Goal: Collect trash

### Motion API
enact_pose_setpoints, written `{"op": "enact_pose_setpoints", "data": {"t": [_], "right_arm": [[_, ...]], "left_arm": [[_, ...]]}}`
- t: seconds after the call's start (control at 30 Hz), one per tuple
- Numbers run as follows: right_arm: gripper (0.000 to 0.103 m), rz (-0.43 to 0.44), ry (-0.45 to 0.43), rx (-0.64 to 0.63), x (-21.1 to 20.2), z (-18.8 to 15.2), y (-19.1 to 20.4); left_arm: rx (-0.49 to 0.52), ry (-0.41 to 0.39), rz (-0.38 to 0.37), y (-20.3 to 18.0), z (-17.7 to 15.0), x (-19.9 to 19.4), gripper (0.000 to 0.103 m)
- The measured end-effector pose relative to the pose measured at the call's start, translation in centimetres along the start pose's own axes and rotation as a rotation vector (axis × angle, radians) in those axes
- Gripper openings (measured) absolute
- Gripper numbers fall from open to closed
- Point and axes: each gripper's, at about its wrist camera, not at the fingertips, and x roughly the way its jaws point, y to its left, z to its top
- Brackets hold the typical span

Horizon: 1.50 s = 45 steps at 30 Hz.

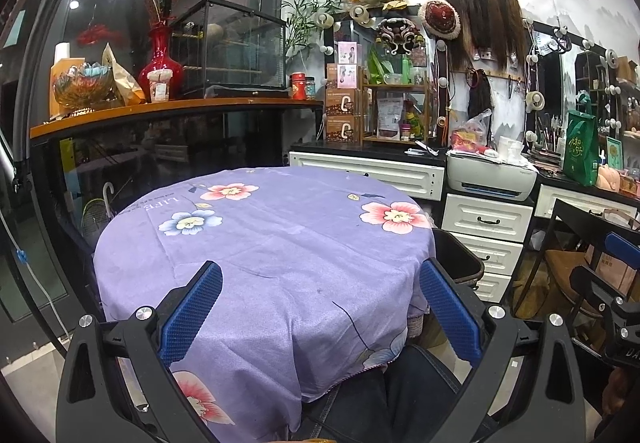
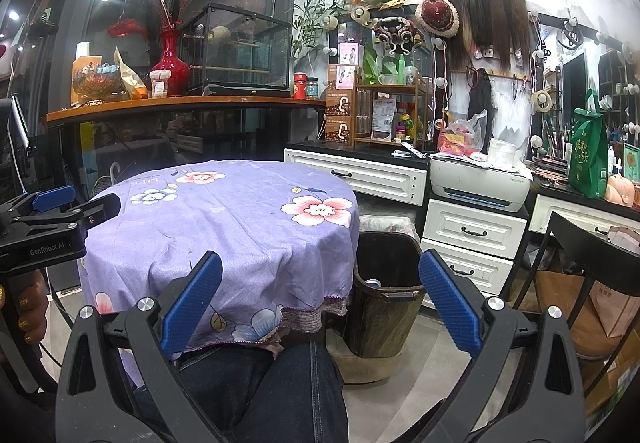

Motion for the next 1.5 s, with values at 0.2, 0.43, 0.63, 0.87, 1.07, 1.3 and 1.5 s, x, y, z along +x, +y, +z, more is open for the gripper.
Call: {"op": "enact_pose_setpoints", "data": {"t": [0.2, 0.43, 0.63, 0.87, 1.07, 1.3, 1.5], "right_arm": [[0.097, 0.000, 0.000, 0.000, 0.13, 0.16, -0.10], [0.097, 0.000, 0.000, -0.001, 0.09, 0.13, -0.04], [0.097, 0.000, 0.000, 0.000, 0.11, 0.16, -0.05], [0.097, 0.000, 0.001, 0.000, 0.08, 0.13, 0.01], [0.097, 0.001, 0.001, 0.000, 0.07, 0.05, 0.09], [0.097, 0.001, 0.001, -0.001, 0.19, 0.09, 0.03], [0.097, 0.001, 0.002, -0.001, 0.20, 0.12, 0.04]], "left_arm": [[0.002, 0.000, 0.000, -0.04, -0.01, -0.02, 0.098], [0.001, -0.001, 0.000, -0.06, -0.02, -0.03, 0.098], [0.000, -0.001, 0.000, -0.07, -0.03, -0.03, 0.098], [0.002, 0.000, 0.000, -0.09, -0.05, -0.04, 0.098], [0.001, 0.000, -0.004, -0.13, -0.08, -0.06, 0.098], [0.004, 0.000, -0.007, -0.08, 0.01, -0.07, 0.098], [0.007, 0.001, -0.001, 0.01, -0.01, 0.01, 0.098]]}}
